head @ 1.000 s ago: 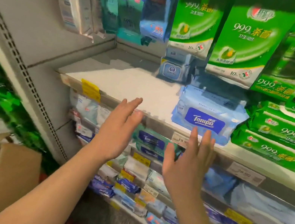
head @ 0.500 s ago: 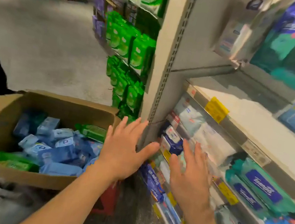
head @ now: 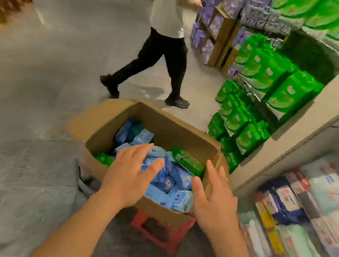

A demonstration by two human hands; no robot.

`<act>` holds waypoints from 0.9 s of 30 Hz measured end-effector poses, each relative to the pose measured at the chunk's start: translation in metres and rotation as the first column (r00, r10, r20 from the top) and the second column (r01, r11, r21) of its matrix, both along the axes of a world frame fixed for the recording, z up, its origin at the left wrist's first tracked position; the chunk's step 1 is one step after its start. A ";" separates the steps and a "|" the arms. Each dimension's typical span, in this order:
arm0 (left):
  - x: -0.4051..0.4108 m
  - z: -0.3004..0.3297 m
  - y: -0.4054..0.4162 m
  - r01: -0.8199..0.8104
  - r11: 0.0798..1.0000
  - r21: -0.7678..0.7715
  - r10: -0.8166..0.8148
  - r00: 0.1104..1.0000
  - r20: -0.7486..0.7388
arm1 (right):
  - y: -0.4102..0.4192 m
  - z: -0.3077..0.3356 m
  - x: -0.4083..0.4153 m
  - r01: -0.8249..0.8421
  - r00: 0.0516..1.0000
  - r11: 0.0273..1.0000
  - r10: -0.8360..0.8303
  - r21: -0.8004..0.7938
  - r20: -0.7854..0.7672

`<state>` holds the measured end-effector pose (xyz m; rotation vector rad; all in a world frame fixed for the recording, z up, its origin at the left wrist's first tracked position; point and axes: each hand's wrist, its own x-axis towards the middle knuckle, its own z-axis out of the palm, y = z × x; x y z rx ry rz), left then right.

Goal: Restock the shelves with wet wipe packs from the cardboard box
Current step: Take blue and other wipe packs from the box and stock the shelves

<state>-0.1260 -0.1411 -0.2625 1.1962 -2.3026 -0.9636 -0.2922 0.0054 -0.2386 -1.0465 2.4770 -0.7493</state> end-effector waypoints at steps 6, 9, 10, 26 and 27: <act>0.023 -0.018 -0.033 -0.070 0.993 0.097 0.071 0.997 -0.015 | -0.044 -0.018 0.001 -0.067 0.996 0.998 0.067 -0.001 0.063; 0.024 -0.025 -0.047 -0.100 0.981 0.164 0.100 0.995 0.009 | -0.063 -0.028 -0.013 -0.056 0.991 0.998 0.055 0.010 0.125; 0.023 -0.026 -0.050 -0.110 0.977 0.185 0.110 0.994 0.013 | -0.069 -0.031 -0.018 -0.036 0.988 0.999 0.032 0.020 0.150; -0.093 -0.095 -0.116 -0.289 0.739 0.608 0.171 0.954 0.245 | -0.138 -0.114 -0.108 0.160 0.813 0.975 -0.220 0.157 0.538; -0.096 -0.106 -0.118 -0.310 0.719 0.622 0.163 0.945 0.283 | -0.138 -0.124 -0.109 0.152 0.801 0.970 -0.232 0.187 0.552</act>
